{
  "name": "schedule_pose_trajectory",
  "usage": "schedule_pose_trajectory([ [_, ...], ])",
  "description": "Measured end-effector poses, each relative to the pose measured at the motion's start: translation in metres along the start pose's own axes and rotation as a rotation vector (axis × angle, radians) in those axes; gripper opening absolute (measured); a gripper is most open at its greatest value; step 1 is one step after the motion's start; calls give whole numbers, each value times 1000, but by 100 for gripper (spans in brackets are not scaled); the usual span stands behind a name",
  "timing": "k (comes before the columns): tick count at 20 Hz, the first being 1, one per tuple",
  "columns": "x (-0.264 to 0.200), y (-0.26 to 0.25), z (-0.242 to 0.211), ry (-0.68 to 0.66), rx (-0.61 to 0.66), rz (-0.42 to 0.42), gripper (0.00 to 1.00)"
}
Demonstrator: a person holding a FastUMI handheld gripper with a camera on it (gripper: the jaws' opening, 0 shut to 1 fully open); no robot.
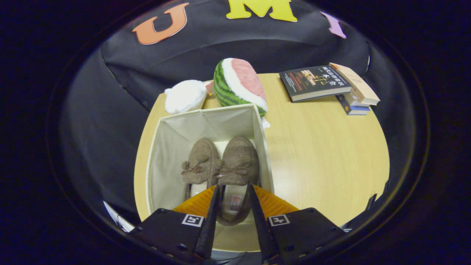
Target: Open the storage box then place both shoes into the box .Put the left shoe in first, then the right shoe, with the right side of both shoes facing outward in a uniform manner.
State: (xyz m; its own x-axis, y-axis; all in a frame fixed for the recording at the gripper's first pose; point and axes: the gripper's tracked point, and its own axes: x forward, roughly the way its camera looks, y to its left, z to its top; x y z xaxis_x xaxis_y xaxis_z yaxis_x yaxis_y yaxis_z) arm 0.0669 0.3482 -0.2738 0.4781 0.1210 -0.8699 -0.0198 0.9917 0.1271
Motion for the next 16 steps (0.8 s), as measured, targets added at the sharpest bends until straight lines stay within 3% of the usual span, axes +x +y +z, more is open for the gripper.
schedule_pose_trajectory([
  [6,-63,-6,5,-134,-101,17,92],
  [12,-156,-32,23,-375,-188,-24,97],
  [16,-225,-70,50,-617,-199,-70,97],
])
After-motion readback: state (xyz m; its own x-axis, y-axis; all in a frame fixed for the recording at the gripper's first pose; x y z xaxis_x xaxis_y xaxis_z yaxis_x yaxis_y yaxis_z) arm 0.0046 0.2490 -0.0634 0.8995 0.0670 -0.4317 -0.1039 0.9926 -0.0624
